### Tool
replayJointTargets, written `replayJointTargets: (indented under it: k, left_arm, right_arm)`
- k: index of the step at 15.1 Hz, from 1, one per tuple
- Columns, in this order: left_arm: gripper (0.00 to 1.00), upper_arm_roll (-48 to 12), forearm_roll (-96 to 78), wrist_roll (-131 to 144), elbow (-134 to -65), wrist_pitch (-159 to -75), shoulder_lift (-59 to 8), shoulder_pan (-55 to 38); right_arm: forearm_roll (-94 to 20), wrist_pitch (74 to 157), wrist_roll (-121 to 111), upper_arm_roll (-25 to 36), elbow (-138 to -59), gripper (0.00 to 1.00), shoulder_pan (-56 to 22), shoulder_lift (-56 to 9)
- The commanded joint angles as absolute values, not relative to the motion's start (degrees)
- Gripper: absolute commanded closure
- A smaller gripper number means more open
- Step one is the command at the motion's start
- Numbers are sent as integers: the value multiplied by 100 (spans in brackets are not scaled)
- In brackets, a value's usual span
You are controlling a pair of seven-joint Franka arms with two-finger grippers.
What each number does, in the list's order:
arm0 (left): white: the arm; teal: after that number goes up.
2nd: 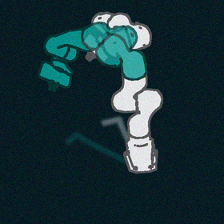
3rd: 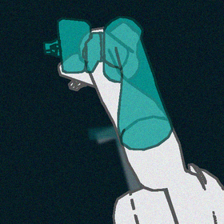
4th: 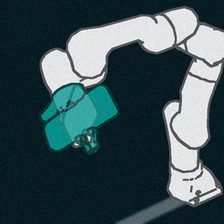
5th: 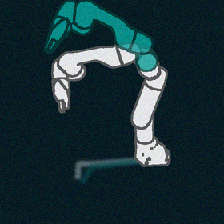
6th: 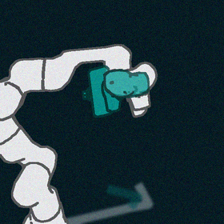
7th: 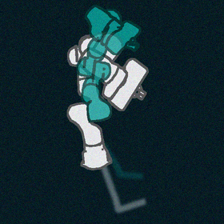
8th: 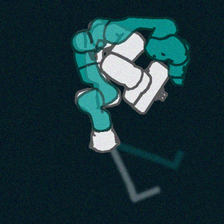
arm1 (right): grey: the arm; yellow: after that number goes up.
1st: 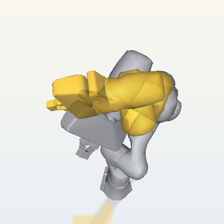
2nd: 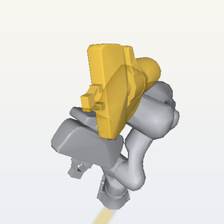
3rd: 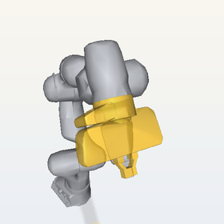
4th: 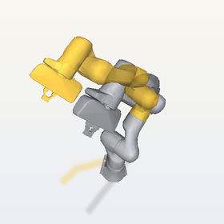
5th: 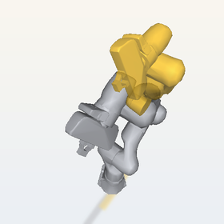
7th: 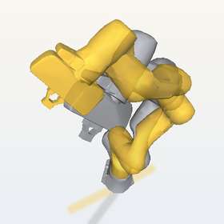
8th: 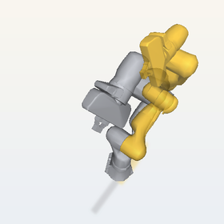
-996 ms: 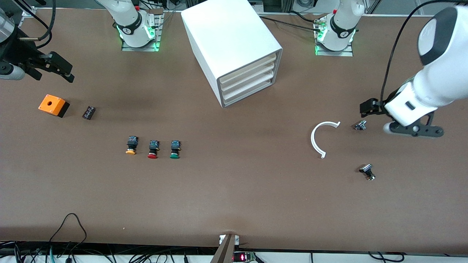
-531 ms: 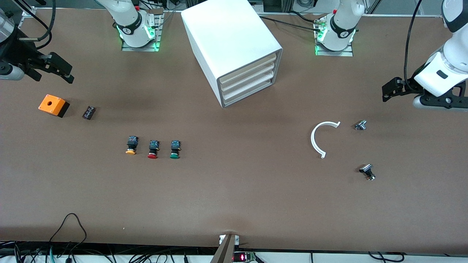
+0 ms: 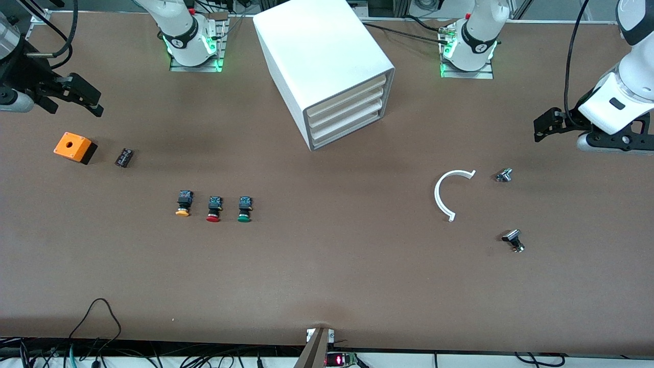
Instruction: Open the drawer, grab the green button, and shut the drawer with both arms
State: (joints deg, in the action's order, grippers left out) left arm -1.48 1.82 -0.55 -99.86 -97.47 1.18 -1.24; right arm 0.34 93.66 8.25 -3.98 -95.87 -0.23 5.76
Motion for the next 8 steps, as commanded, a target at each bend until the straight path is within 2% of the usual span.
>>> replayJointTargets:
  k: [1,8]
  left_arm:
    - [0,-176,88,-132,-10028,-9782,158,-79]
    - [0,-185,105,-123,-9598,-9352,-35,-105]
  right_arm:
    - [53,9308,729,-466,-9457,0,53,562]
    - [53,9351,686,-448,-9448,0,61,554]
